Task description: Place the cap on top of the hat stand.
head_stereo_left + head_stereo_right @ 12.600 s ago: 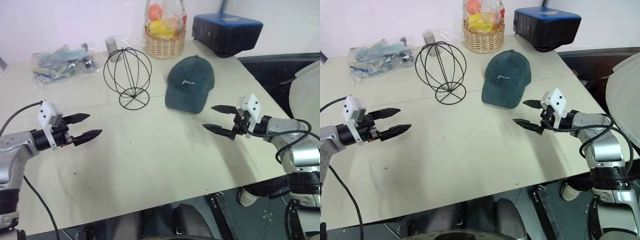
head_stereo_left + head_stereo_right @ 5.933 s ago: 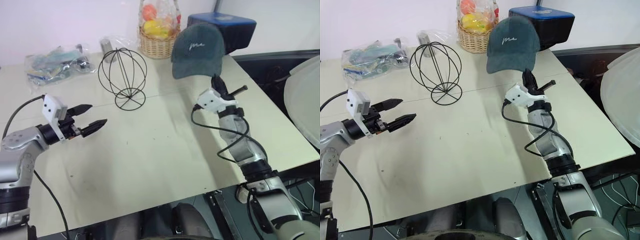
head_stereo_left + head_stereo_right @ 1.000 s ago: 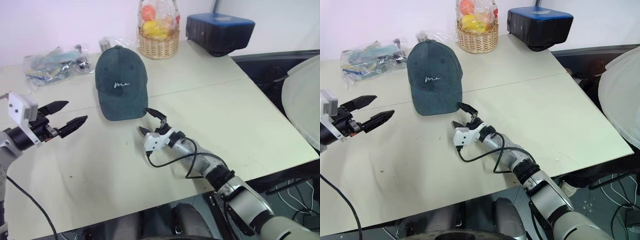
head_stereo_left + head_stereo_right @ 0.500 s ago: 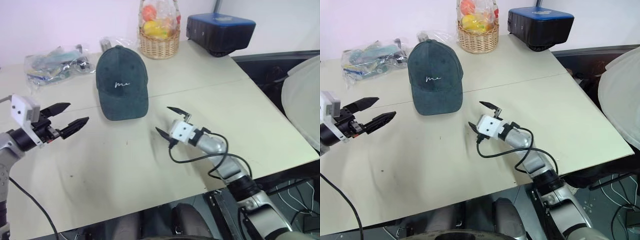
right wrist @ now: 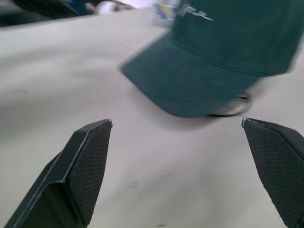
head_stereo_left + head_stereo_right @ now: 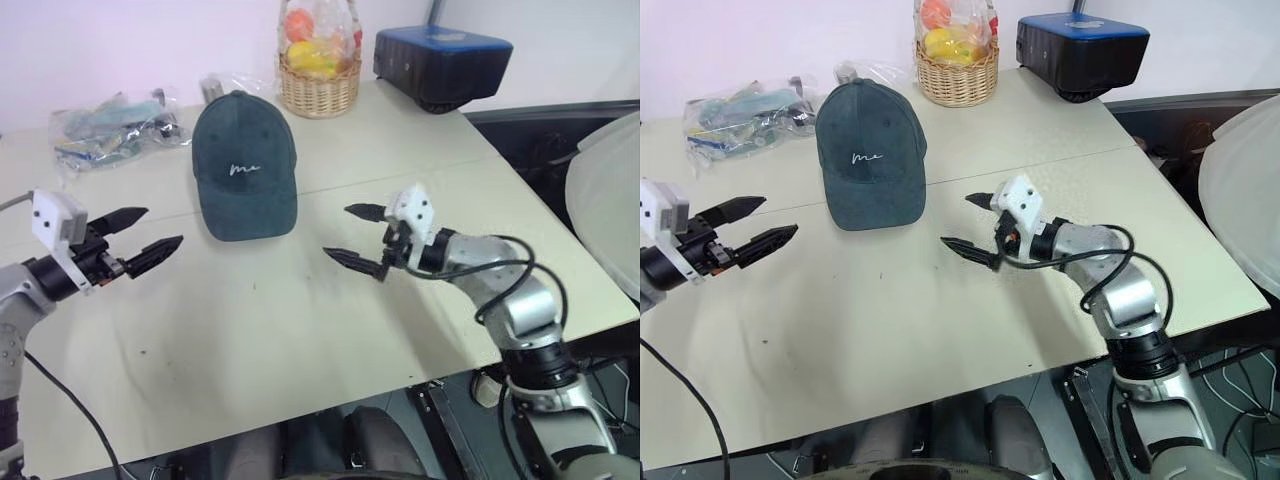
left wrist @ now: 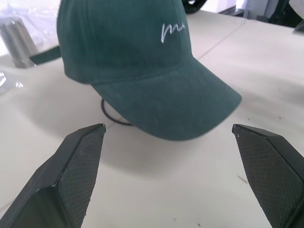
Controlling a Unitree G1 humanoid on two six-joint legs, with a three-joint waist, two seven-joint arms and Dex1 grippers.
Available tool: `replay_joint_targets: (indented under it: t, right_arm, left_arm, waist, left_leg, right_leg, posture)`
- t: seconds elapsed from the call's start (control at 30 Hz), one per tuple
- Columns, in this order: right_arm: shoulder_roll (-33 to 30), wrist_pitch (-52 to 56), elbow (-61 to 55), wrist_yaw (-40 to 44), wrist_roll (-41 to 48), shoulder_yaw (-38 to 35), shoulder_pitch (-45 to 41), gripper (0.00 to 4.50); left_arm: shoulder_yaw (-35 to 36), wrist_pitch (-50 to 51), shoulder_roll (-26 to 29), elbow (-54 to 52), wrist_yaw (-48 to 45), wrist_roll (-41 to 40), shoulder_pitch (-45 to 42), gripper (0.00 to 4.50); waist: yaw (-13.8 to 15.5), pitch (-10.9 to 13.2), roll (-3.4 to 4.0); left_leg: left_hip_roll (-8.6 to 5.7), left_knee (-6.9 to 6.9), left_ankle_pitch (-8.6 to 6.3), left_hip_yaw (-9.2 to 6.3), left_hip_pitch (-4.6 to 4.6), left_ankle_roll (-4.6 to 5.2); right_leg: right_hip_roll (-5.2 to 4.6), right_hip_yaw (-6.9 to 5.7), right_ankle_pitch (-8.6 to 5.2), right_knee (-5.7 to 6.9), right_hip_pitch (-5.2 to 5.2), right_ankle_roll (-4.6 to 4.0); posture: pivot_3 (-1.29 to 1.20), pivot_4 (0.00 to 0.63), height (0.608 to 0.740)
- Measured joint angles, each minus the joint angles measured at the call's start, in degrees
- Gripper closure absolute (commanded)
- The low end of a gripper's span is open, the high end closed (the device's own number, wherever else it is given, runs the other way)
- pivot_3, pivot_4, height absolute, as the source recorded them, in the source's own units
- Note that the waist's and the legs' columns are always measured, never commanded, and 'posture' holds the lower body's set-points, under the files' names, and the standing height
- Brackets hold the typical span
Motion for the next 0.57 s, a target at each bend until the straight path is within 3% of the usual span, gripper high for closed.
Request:
replay_joint_targets:
  t: [0.17, 0.57]
  right_arm:
    - [-1.56, 4.97, -0.7, 0.79, 5.02, -2.41, -2.53, 0.02]
    - [-1.61, 5.63, -0.66, -0.21, 5.52, -2.42, -3.53, 0.02]
  left_arm:
    - [0.01, 0.02, 0.01, -0.02, -0.2, 0.04, 0.46, 0.0]
    - [0.01, -0.01, 0.01, -0.07, -0.13, 0.5, 0.47, 0.0]
  waist:
    - [-0.03, 0.01, -0.01]
    - [-0.02, 0.01, -0.01]
  left_leg:
    - [0.0, -0.02, 0.0, -0.02, -0.01, 0.0]
    - [0.0, -0.02, 0.0, -0.01, -0.02, 0.0]
  right_leg:
    - [0.0, -0.01, 0.0, -0.03, 0.0, 0.0]
    - [0.0, -0.01, 0.0, -0.04, -0.02, 0.0]
  posture:
    - [0.0, 0.15, 0.74]
    - [0.0, 0.15, 0.74]
